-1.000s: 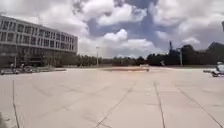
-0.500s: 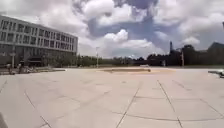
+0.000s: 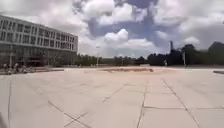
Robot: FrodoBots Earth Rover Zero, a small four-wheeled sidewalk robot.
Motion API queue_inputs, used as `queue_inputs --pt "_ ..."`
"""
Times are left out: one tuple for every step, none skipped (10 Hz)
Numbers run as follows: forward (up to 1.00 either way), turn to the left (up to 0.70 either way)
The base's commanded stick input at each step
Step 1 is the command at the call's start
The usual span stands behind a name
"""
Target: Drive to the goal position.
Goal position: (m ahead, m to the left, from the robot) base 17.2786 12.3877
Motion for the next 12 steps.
queue_inputs --pt "1.00 0.00" --pt "1.00 0.00" --pt "1.00 0.02" --pt "1.00 0.34" --pt "1.00 0.02" --pt "1.00 0.00" --pt "1.00 0.18" --pt "1.00 0.25" --pt "1.00 0.00" --pt "1.00 0.00" --pt "1.00 0.00" --pt "1.00 0.00"
